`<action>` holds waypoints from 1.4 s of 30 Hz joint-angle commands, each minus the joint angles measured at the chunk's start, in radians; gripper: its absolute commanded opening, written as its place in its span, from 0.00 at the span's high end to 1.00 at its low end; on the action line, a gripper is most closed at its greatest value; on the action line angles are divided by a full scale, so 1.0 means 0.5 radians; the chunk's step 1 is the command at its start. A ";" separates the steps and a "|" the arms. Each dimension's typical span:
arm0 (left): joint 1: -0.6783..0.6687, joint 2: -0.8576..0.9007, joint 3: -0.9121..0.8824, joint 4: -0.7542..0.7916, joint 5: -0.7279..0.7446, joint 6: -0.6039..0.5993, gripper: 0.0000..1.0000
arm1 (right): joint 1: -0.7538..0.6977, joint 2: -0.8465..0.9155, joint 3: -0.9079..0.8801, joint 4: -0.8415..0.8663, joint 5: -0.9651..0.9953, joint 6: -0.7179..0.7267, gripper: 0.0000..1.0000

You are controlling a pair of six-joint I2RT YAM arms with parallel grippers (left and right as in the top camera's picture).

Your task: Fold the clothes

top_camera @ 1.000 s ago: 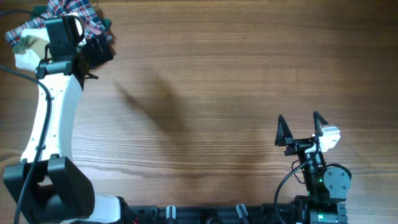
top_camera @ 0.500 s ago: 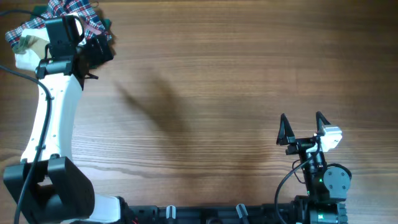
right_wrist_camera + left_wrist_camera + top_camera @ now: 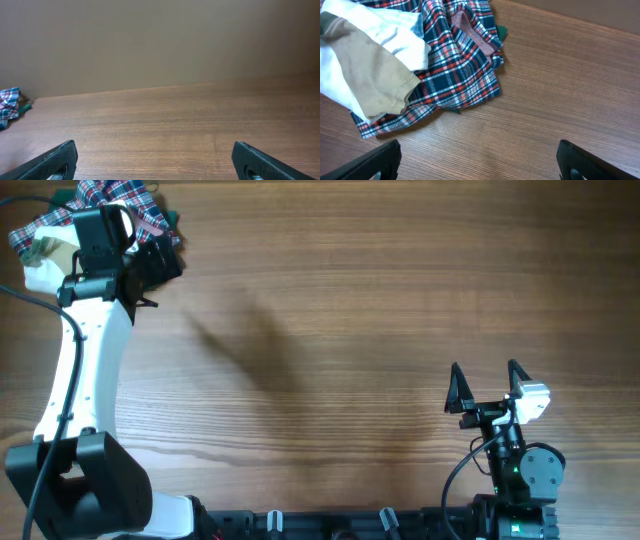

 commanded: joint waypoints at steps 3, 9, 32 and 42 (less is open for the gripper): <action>-0.002 -0.040 -0.003 -0.092 0.012 0.002 0.00 | 0.006 -0.010 -0.002 0.007 0.050 -0.008 0.00; -0.010 -0.063 -0.019 -0.136 0.427 0.003 0.00 | 0.006 -0.010 -0.002 0.007 0.050 -0.008 0.00; -0.193 -2.001 -2.408 1.467 0.627 0.002 0.00 | 0.006 -0.010 -0.002 0.007 0.050 -0.007 0.00; -0.314 -2.505 -2.682 1.687 0.662 0.005 0.00 | 0.006 -0.010 -0.002 0.007 0.050 -0.008 0.00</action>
